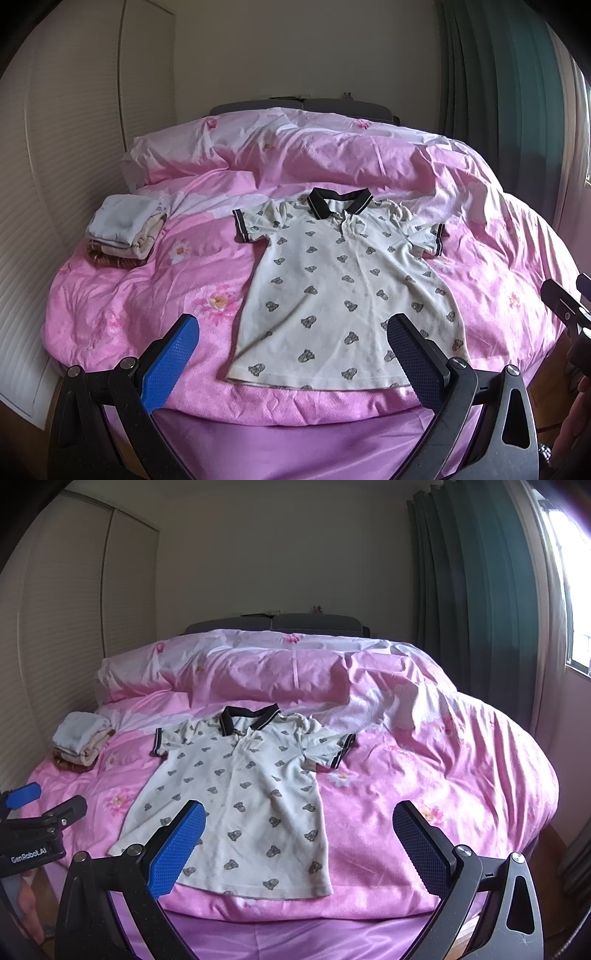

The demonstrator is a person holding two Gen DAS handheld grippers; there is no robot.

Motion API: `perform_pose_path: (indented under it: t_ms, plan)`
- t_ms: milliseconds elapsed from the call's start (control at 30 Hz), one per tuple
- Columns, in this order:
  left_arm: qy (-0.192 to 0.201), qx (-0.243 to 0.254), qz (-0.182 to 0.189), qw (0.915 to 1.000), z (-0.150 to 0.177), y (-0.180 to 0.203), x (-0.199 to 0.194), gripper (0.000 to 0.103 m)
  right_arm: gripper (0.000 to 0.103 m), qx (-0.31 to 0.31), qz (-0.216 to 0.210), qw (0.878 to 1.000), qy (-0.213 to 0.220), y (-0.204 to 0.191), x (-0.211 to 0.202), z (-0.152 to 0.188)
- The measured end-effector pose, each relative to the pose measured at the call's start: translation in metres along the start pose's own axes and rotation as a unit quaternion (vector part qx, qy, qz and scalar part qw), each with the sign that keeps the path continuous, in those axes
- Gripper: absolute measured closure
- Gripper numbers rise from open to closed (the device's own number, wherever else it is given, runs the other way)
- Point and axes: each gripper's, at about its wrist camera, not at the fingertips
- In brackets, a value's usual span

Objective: Fold small clothes

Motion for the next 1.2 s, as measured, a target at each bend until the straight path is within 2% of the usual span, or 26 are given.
perform_pose_path:
  t_ms: [467, 800, 1000, 1067, 1200]
  plan:
    - [-0.007, 0.007, 0.007, 0.9999, -0.039, 0.026, 0.072, 0.0, 0.0, 0.0, 0.012, 1.0, -0.005, 0.016, 0.063, -0.017]
    - [-0.011, 0.012, 0.015, 0.9998, -0.06, 0.061, 0.152, 0.0, 0.0, 0.004, 0.02, 1.0, 0.009, 0.042, 0.134, -0.033]
    - [-0.013, 0.014, 0.02, 0.9996, -0.067, 0.093, 0.207, 0.0, 0.001, 0.011, 0.021, 1.0, 0.009, 0.067, 0.19, -0.034]
    - [-0.011, 0.014, 0.022, 0.9996, -0.069, 0.106, 0.228, 0.0, 0.002, 0.015, 0.018, 1.0, 0.012, 0.076, 0.21, -0.034]
    - [-0.01, 0.016, 0.021, 0.9996, -0.072, 0.129, 0.265, 0.0, 0.022, 0.019, 0.01, 1.0, 0.01, 0.095, 0.256, -0.032]
Point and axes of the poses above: each gripper's, at about its wrist camera, not at the fingertips, and x roughly the way its jaws point, y to its right, z to its underside, and after that the axes turned 13 degrees about y, right-handed
